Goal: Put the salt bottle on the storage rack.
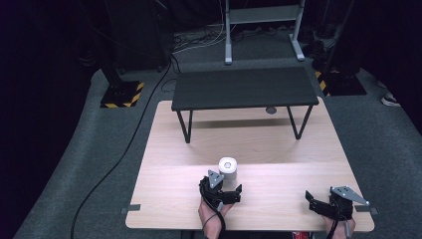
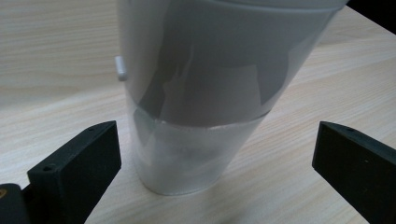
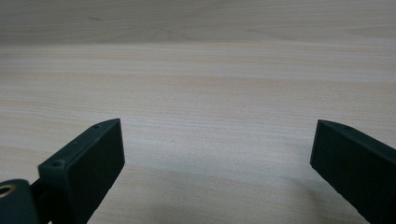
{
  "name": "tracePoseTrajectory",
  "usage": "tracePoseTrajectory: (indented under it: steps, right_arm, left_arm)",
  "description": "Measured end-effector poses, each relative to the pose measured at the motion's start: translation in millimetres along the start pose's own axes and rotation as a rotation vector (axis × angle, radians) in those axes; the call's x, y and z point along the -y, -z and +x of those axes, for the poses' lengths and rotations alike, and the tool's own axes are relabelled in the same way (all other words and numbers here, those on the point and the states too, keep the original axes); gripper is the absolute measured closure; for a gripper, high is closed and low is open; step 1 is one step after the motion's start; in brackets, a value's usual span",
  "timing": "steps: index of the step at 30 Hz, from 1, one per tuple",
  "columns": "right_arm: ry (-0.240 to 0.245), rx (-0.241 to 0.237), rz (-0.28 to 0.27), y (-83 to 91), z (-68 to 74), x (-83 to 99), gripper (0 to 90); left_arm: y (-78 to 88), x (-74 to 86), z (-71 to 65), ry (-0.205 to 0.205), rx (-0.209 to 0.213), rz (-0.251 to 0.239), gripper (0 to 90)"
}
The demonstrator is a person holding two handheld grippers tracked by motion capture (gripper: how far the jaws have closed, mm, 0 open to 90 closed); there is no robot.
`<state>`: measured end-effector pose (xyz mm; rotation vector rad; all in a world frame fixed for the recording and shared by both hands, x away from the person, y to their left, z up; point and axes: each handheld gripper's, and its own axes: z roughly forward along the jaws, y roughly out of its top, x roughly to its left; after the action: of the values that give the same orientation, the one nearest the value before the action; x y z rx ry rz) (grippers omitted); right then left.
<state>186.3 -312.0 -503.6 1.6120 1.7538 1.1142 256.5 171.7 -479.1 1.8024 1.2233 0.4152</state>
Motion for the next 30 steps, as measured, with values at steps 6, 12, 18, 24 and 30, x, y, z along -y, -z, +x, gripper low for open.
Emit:
tracePoseTrajectory:
  steps: [6,12,18,24,30]
  right_arm:
    - [0.0,0.0,-0.001,0.1,0.3,0.1,0.2]
    - [0.005,0.005,-0.004,0.3,1.6,0.6,0.3]
    - [0.006,0.006,-0.011,0.9,1.7,2.1,0.4]
    - [0.006,0.003,-0.011,0.9,1.0,2.1,0.4]
    - [0.005,0.0,-0.012,1.0,0.6,2.3,0.1]
  left_arm:
    - [-5.4,-2.7,0.4,-0.001,-0.003,-0.001,0.6]
    - [-19.1,-4.1,-5.7,0.005,-0.063,-0.017,5.7]
    - [-20.9,-3.6,-18.0,-0.059,-0.121,-0.042,28.5]
    - [-19.9,-4.8,-14.2,-0.065,-0.107,-0.044,29.0]
    - [-17.7,-6.5,-9.8,-0.055,-0.093,-0.039,29.1]
